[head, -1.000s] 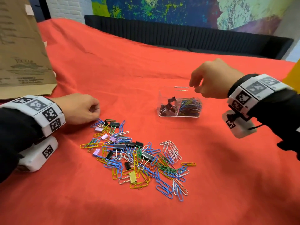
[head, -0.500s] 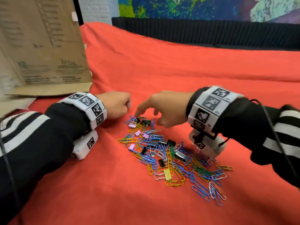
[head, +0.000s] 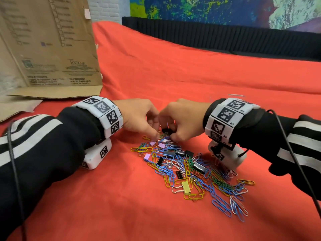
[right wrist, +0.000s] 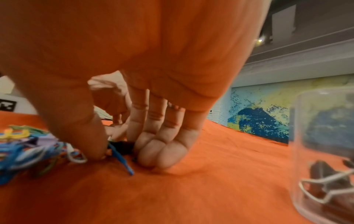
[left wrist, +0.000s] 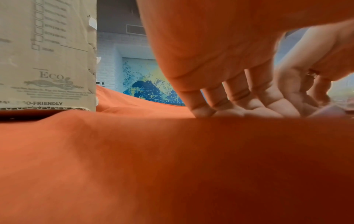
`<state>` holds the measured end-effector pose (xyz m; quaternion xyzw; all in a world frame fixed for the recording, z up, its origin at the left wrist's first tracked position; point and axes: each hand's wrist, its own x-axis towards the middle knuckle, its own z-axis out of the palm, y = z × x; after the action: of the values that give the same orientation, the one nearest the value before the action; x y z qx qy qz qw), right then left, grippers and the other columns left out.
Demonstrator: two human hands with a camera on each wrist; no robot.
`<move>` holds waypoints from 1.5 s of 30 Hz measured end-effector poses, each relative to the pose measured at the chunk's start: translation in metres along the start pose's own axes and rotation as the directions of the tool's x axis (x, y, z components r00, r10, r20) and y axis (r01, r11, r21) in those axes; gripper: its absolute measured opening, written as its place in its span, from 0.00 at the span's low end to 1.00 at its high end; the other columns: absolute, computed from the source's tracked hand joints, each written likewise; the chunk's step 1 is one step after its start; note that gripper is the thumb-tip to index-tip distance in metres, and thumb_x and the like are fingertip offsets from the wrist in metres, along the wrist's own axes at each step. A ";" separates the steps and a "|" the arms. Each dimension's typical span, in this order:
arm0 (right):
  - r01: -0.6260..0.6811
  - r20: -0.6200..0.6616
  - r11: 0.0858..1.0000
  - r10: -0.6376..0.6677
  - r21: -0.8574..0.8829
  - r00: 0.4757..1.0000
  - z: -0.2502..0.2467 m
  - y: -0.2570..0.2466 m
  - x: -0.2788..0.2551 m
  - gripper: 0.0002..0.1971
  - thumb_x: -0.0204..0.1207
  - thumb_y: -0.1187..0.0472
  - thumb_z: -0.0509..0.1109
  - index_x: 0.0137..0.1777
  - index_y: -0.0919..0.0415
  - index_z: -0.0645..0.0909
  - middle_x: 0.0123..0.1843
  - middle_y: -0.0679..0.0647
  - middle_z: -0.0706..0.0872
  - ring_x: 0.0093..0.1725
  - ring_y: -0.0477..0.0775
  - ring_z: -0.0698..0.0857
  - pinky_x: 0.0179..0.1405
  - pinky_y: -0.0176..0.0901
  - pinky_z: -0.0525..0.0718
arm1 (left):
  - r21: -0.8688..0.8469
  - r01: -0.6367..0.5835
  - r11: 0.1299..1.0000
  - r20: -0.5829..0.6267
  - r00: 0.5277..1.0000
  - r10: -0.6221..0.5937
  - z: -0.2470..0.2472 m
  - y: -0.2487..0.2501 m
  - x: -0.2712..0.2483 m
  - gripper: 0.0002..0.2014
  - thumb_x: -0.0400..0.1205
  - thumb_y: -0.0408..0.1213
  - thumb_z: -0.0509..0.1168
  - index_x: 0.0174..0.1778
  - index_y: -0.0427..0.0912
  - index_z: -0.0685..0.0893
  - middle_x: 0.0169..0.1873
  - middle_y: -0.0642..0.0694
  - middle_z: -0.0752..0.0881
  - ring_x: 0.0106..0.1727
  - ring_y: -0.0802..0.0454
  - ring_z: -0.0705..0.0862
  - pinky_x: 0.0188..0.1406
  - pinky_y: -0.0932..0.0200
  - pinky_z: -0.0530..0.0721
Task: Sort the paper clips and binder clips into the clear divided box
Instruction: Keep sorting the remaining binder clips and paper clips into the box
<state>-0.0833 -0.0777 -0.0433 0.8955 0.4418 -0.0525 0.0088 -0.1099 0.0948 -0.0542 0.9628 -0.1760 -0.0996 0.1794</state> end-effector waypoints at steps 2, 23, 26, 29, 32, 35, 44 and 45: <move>-0.025 0.026 0.999 0.024 0.038 0.999 -0.002 0.001 -0.003 0.09 0.63 0.54 0.76 0.43 0.50 0.84 0.36 0.44 0.87 0.37 0.49 0.85 0.41 0.45 0.86 | -0.013 -0.021 1.000 0.037 0.999 0.021 0.000 -0.001 0.000 0.11 0.68 0.50 0.79 0.38 0.48 0.89 0.31 0.49 0.89 0.26 0.59 0.80 0.32 0.58 0.81; -0.080 0.123 0.997 0.079 0.007 0.989 -0.001 0.003 -0.010 0.07 0.64 0.61 0.73 0.42 0.49 0.85 0.37 0.45 0.87 0.38 0.51 0.85 0.41 0.46 0.88 | -0.035 -0.012 0.999 -0.226 0.974 0.003 -0.006 -0.009 0.003 0.12 0.70 0.33 0.66 0.37 0.55 0.91 0.28 0.54 0.91 0.34 0.64 0.89 0.44 0.61 0.87; -0.118 0.088 0.993 0.115 0.029 0.989 -0.002 0.007 -0.019 0.06 0.64 0.64 0.71 0.36 0.51 0.86 0.31 0.45 0.85 0.37 0.50 0.86 0.41 0.45 0.88 | -0.011 -0.008 1.000 -0.234 0.972 0.005 -0.006 -0.006 0.001 0.11 0.70 0.35 0.68 0.39 0.56 0.92 0.29 0.56 0.91 0.35 0.64 0.89 0.46 0.61 0.87; -0.139 0.037 0.988 0.137 0.074 0.990 -0.008 0.016 -0.026 0.08 0.63 0.64 0.72 0.37 0.49 0.87 0.34 0.45 0.89 0.38 0.46 0.87 0.42 0.44 0.88 | 0.059 -0.040 0.997 -0.234 0.971 0.053 -0.008 0.003 -0.001 0.06 0.71 0.42 0.72 0.41 0.54 0.92 0.31 0.58 0.91 0.38 0.65 0.89 0.46 0.63 0.86; -0.179 0.005 0.980 0.180 0.091 0.984 -0.017 0.023 -0.032 0.10 0.63 0.64 0.73 0.39 0.47 0.87 0.36 0.44 0.90 0.38 0.44 0.88 0.43 0.43 0.88 | 0.123 -0.086 0.989 -0.195 0.975 0.109 -0.012 0.020 -0.002 0.08 0.72 0.51 0.71 0.41 0.55 0.92 0.32 0.57 0.91 0.37 0.65 0.88 0.44 0.65 0.84; -0.212 0.001 0.973 0.213 0.092 0.977 -0.024 0.026 -0.041 0.11 0.62 0.64 0.73 0.40 0.46 0.88 0.33 0.42 0.90 0.36 0.40 0.88 0.43 0.43 0.88 | 0.248 -0.138 0.959 -0.133 0.976 0.175 -0.009 0.040 0.006 0.11 0.74 0.55 0.69 0.41 0.54 0.92 0.26 0.59 0.87 0.33 0.64 0.85 0.40 0.66 0.79; -0.230 -0.070 0.964 0.240 0.132 0.968 -0.031 0.039 -0.076 0.11 0.64 0.64 0.74 0.43 0.48 0.91 0.31 0.45 0.90 0.35 0.43 0.89 0.38 0.34 0.84 | 0.383 -0.122 0.916 0.028 0.992 0.120 0.008 0.061 0.030 0.13 0.71 0.53 0.74 0.41 0.48 0.90 0.34 0.53 0.89 0.37 0.55 0.85 0.42 0.59 0.86; -0.233 -0.095 0.961 0.248 0.147 0.964 -0.033 0.045 -0.080 0.11 0.64 0.64 0.74 0.44 0.48 0.90 0.32 0.44 0.91 0.34 0.41 0.89 0.36 0.32 0.82 | 0.381 -0.114 0.918 0.020 0.993 0.115 0.007 0.061 0.030 0.13 0.70 0.52 0.75 0.41 0.47 0.89 0.34 0.53 0.89 0.37 0.55 0.85 0.42 0.60 0.86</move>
<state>-0.0933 -0.1660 -0.0040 0.9427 0.3249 -0.0301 -0.0702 -0.1023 0.0284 -0.0410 0.9674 -0.2477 -0.0516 -0.0054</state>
